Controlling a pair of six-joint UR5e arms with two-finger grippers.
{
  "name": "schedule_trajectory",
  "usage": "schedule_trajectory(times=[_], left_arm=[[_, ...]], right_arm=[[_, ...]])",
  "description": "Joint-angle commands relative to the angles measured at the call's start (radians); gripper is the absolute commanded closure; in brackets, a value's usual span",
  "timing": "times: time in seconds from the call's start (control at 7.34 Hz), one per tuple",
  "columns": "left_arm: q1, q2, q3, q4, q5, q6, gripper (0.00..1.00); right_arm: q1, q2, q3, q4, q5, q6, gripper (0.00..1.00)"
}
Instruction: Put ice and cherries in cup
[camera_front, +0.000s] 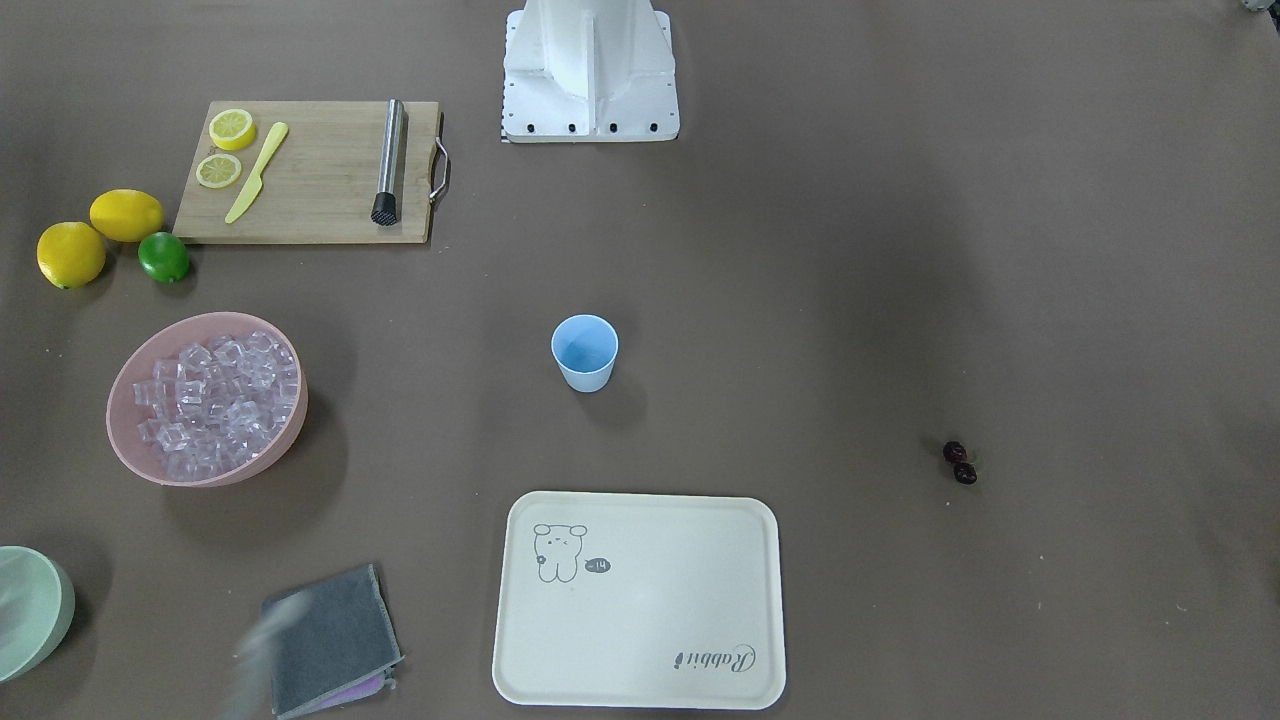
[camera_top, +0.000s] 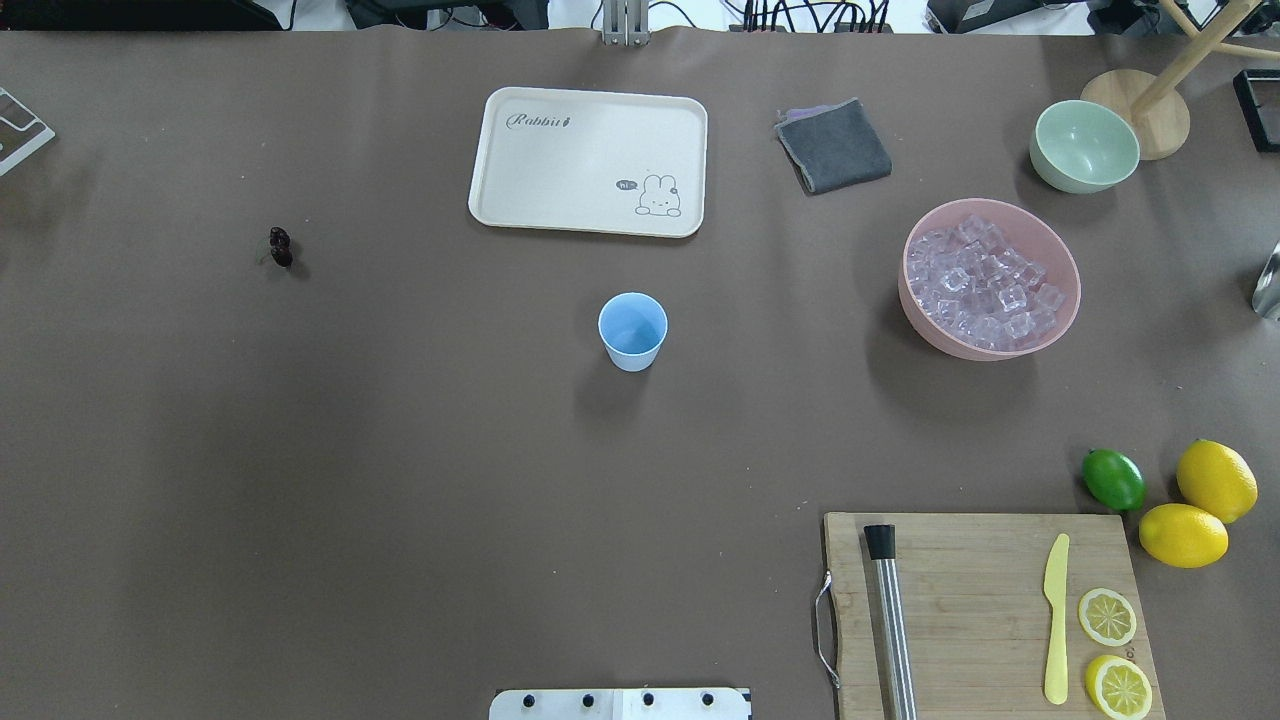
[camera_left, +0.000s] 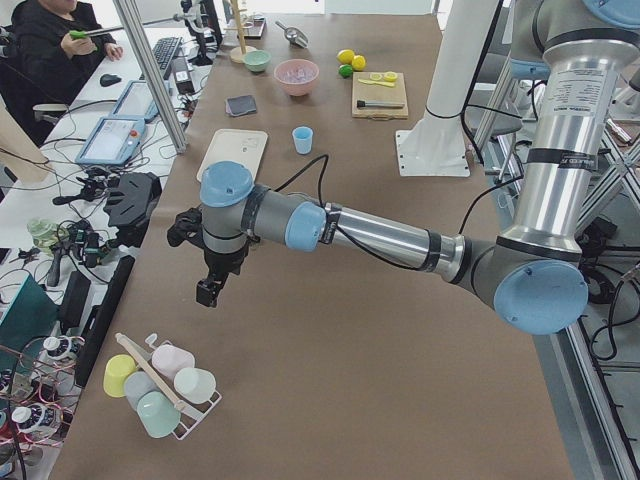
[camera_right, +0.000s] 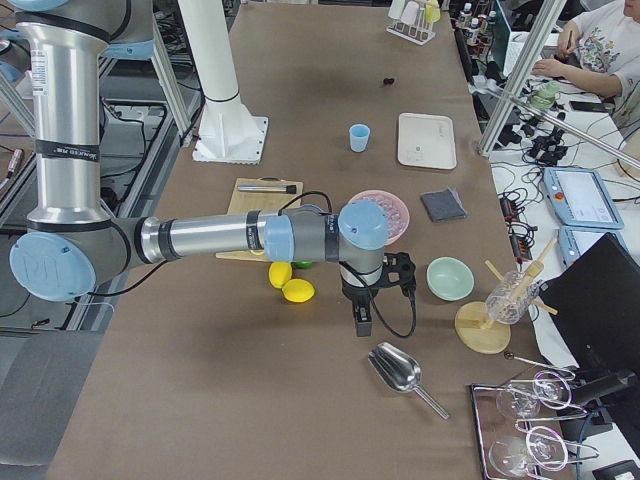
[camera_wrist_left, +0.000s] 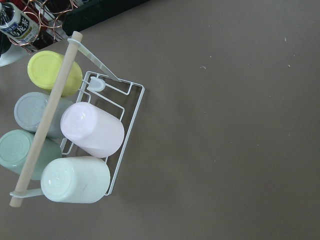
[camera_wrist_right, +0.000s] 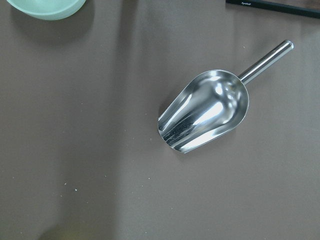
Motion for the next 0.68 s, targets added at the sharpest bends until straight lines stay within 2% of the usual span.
schedule_trajectory(times=[0.0,0.14,0.41,0.54], left_arm=[[0.001,-0.015,0.002,0.015,0.000,-0.030,0.02],[0.002,-0.013,0.002,0.003,0.000,-0.093,0.02],[0.006,-0.009,0.002,-0.001,0.000,-0.101,0.02],[0.011,-0.009,0.006,-0.001,0.000,-0.100,0.02]], right_arm=[[0.000,0.002,0.005,0.000,0.002,0.008,0.00],[-0.003,0.055,0.005,0.000,0.002,0.082,0.01],[-0.140,0.245,-0.010,-0.005,0.015,0.258,0.01],[-0.225,0.323,-0.030,0.000,0.081,0.337,0.02]])
